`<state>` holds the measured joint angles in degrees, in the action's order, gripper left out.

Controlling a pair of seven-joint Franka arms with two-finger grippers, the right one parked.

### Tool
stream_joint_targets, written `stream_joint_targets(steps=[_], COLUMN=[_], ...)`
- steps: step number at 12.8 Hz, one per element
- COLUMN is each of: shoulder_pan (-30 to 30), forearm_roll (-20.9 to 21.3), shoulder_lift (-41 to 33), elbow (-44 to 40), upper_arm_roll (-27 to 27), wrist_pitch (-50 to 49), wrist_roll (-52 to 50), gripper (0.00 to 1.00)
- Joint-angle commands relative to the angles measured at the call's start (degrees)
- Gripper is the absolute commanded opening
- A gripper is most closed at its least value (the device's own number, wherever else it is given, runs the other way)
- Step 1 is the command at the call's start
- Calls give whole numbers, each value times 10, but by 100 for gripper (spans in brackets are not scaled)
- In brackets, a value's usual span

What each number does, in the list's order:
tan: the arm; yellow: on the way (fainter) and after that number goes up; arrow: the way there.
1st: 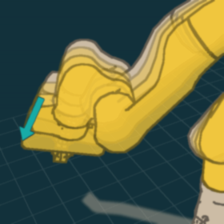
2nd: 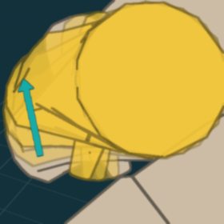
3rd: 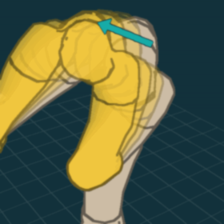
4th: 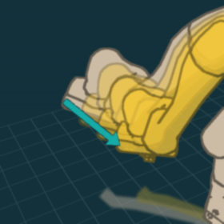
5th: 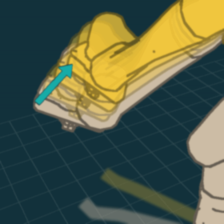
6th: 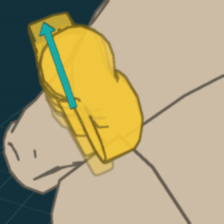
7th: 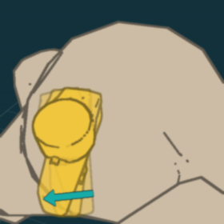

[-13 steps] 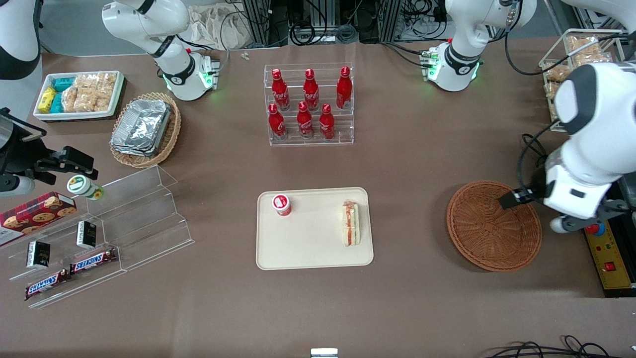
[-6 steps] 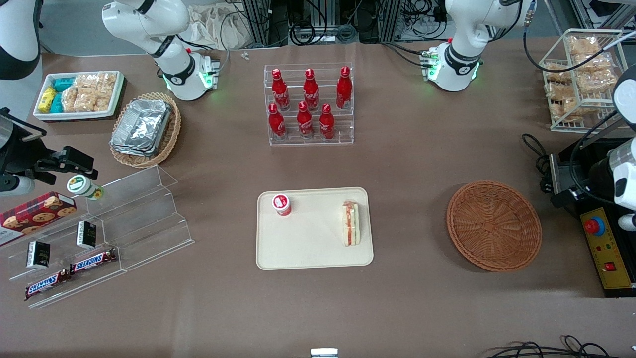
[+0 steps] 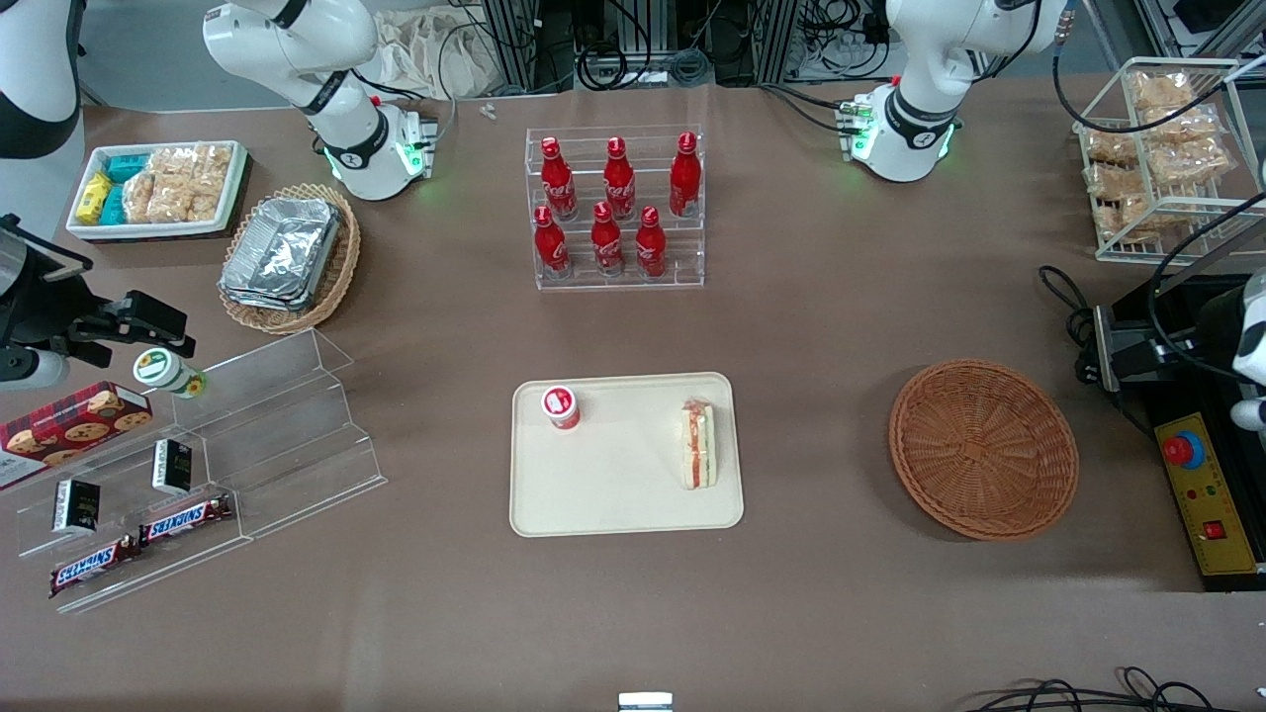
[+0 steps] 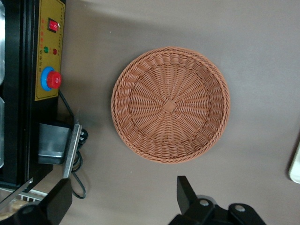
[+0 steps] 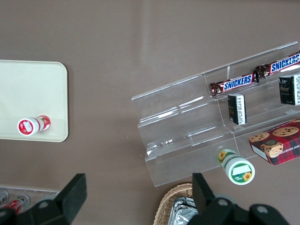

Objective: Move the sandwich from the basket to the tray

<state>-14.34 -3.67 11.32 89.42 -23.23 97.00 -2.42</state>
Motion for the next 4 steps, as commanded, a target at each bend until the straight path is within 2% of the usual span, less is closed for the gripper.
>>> stream_joint_targets(steps=[1, 4], shoulder_pan=[91, 92], forearm_roll=[-13, -15], shoulder_lift=[11, 11], elbow=[-39, -44], upper_arm_roll=[92, 93], wrist_pitch=[-30, -33], wrist_roll=[17, 25], gripper=[99, 99])
